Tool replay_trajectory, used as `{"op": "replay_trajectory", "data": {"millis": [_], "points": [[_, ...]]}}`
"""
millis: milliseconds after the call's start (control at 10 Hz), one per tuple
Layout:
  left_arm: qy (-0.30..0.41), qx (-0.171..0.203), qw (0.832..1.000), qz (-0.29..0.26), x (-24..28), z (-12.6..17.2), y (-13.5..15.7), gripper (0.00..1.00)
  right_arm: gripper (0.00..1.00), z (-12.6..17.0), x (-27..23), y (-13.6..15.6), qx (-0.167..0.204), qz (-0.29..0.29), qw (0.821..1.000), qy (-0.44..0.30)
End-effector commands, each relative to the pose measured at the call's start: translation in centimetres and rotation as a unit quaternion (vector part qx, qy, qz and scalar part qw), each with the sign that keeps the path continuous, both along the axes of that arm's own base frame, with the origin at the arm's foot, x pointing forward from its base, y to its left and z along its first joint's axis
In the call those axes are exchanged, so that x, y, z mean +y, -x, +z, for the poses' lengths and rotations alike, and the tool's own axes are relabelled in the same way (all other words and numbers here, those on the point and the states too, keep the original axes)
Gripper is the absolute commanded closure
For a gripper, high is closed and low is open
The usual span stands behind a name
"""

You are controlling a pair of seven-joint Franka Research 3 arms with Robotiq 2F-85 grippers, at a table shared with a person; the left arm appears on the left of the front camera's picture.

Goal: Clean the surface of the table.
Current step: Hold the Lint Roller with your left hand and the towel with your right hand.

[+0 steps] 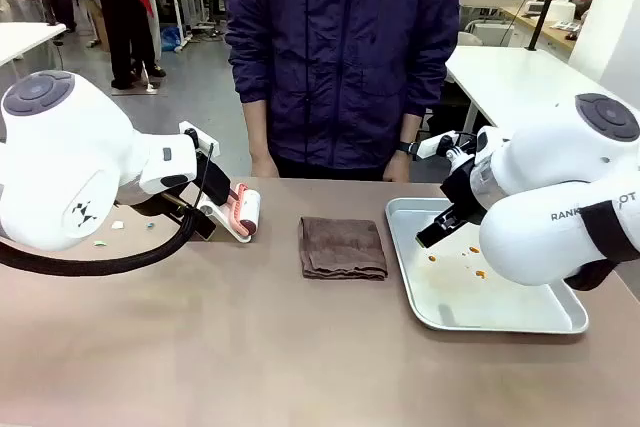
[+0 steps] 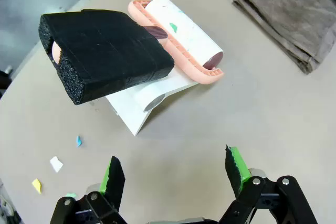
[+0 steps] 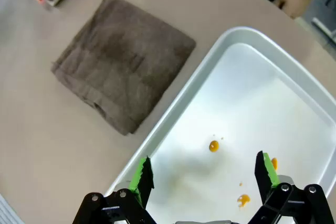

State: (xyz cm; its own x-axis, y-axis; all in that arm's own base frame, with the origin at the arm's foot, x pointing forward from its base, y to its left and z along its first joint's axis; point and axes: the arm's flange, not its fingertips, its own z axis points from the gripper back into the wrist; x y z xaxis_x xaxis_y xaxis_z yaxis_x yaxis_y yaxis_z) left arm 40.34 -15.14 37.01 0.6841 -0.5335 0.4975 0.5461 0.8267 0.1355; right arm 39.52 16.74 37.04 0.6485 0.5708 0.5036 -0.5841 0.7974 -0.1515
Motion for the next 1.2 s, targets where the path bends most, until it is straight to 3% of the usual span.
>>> {"op": "replay_trajectory", "data": {"millis": [0,1100], "points": [[0.0,0.0,1.0,0.0,0.0,0.01,0.0,0.0,0.0,0.03,0.0,0.0,0.0,0.0,1.0,0.0],[0.0,0.0,1.0,0.0,0.0,0.01,0.0,0.0,0.0,0.03,0.0,0.0,0.0,0.0,1.0,0.0]]}}
